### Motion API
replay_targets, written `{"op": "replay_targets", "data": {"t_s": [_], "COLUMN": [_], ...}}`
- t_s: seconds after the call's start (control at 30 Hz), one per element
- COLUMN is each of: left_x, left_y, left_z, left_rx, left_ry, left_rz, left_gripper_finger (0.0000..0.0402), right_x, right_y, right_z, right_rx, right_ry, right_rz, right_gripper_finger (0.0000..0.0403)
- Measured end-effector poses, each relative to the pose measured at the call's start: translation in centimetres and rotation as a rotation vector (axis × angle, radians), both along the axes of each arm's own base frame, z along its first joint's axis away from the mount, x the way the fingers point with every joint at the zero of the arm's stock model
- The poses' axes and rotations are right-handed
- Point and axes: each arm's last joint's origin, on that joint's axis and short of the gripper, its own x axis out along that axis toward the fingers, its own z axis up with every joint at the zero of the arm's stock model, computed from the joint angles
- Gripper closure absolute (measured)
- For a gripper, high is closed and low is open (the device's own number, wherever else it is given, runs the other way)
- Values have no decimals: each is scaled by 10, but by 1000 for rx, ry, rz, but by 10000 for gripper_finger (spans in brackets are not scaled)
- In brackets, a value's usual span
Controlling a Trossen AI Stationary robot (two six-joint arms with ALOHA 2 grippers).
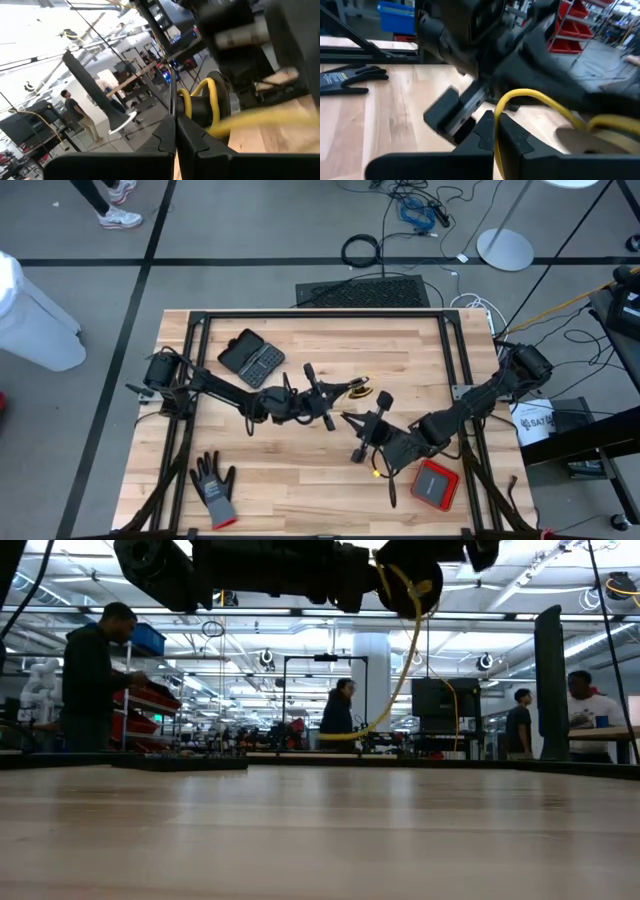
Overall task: Coil cords
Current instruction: Coil the yellow wire onto the spool
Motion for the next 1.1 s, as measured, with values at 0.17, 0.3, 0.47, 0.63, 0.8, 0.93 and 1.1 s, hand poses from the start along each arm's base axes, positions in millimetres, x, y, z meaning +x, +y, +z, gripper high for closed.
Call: {"op": "replay_targets", "data": {"t_s": [0.17, 0.3, 0.47, 0.63, 0.8, 0.93, 1.1], "left_x": [1, 1, 0, 0, -1, -3, -9], "left_y": [1, 1, 1, 1, 1, -1, -8], "left_z": [-4, -4, -3, -2, 1, 5, 18], "left_rx": [10, 9, 7, 1, -15, -28, -75], "left_ry": [44, 41, 32, 29, -4, -27, -74], "left_rz": [12, 13, 13, 15, 67, 96, 70], "left_gripper_finger": [400, 400, 400, 400, 400, 400, 400], "right_x": [-5, -14, -34, -47, -58, -67, -78], "right_y": [13, 21, 24, 17, 9, 3, -8], "right_z": [19, 36, 51, 55, 51, 49, 50], "right_rx": [-81, -144, -198, -194, -175, -167, -176], "right_ry": [50, 93, 117, 128, 147, 157, 168], "right_rz": [-36, -80, -155, -202, -237, -268, -317], "right_gripper_finger": [402, 402, 402, 402, 403, 403, 403]}}
